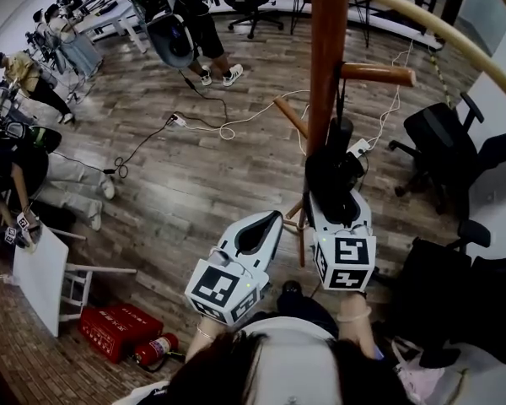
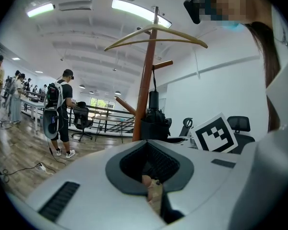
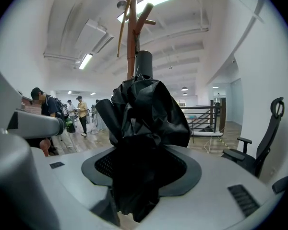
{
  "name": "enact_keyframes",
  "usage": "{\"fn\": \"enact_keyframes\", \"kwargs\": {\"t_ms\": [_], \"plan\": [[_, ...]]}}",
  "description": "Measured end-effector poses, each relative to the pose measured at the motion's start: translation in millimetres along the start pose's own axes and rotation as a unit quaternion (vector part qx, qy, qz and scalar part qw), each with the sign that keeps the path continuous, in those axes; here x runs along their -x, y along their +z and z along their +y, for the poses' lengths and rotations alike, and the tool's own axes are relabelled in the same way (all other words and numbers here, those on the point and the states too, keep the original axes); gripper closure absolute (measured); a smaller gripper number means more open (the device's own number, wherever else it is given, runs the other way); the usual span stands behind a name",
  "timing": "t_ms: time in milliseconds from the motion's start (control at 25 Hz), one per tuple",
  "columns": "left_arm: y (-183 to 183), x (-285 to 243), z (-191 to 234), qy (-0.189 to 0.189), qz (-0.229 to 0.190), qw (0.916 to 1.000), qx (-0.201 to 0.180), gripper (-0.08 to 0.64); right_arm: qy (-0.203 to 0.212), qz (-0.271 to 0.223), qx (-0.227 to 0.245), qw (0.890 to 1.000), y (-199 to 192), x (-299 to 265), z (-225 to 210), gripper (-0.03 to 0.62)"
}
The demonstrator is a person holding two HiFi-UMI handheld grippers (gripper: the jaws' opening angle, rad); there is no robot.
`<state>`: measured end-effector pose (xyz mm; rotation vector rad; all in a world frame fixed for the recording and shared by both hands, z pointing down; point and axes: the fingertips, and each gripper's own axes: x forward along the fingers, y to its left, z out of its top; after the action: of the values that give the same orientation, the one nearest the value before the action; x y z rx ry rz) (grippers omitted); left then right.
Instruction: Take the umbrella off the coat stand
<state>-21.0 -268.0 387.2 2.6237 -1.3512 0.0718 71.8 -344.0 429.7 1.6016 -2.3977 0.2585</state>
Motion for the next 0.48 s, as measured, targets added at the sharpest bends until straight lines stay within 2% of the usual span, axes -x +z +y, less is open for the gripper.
{"fn": "enact_keyframes", "kwargs": {"t_ms": [480], "plan": [[8,18,-9,-0.002,-0.008,0.9999,-0.007,0.551,-0.016,-0.021,-0.002,1.0,10,19,2,0.351]]}}
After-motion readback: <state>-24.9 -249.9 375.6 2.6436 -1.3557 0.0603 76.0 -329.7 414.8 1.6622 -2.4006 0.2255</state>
